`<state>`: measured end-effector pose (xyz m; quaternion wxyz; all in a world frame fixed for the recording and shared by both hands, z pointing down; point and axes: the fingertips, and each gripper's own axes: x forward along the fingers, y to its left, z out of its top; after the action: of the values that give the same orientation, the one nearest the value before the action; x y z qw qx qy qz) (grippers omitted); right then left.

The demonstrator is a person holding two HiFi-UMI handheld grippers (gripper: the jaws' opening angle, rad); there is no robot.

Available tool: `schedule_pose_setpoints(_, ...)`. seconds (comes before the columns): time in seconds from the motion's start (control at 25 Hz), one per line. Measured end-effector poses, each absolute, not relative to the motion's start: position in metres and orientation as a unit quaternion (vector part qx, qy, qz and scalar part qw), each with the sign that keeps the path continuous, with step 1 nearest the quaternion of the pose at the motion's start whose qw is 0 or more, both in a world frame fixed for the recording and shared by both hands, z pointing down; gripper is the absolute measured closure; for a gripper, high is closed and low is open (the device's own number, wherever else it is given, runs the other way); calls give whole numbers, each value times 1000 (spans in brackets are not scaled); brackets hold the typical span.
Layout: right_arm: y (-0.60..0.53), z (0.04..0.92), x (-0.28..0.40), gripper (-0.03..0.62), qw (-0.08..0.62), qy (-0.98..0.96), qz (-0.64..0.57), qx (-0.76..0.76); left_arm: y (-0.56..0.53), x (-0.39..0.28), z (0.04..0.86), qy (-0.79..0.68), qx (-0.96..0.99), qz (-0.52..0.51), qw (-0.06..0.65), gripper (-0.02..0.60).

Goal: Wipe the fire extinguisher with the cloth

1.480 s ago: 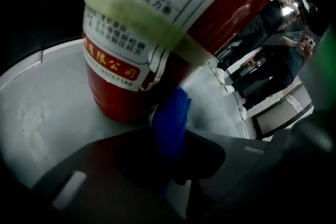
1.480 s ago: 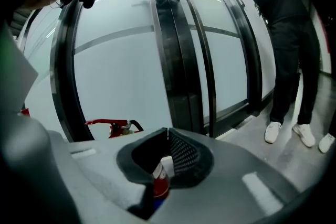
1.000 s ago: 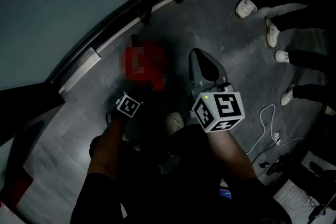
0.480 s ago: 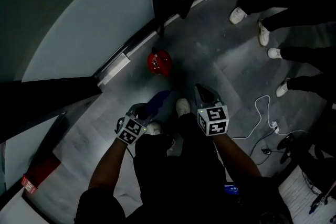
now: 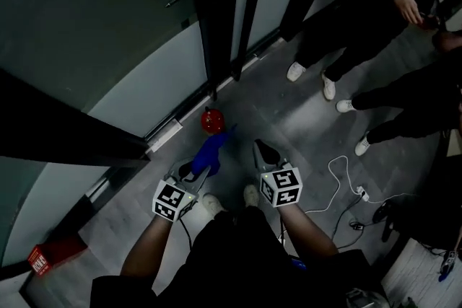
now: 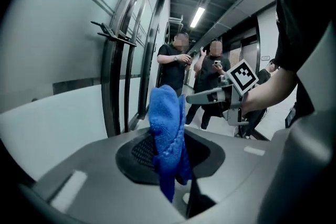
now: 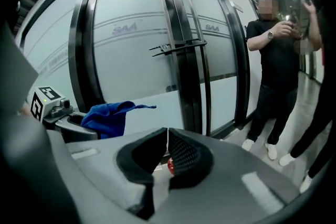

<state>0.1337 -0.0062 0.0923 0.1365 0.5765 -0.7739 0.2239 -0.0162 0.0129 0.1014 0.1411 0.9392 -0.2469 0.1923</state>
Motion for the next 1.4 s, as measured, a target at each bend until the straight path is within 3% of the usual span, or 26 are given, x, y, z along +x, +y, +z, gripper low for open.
schedule_pose_setpoints(0.28, 48, 47, 120, 585, 110, -811, 215, 532, 56, -38, 44, -308, 926, 150, 157, 486)
schedule_pose_setpoints(0.64, 122, -9, 179, 585, 71, -836, 187, 511, 124, -48, -29, -424, 888, 45, 171, 486)
schedule_pose_setpoints(0.84, 142, -34, 195, 585, 46, -838, 160, 520, 148, -66, -51, -457, 878, 38, 140, 486)
schedule_pose_setpoints(1.16, 163, -74, 170, 591, 2, -835, 122, 537, 166, -112, -73, -488, 862, 8, 137, 486)
schedule_pose_setpoints(1.4, 168, -74, 126, 591, 15, -847, 106, 520, 163, -138, -76, -488, 864, 19, 118, 486)
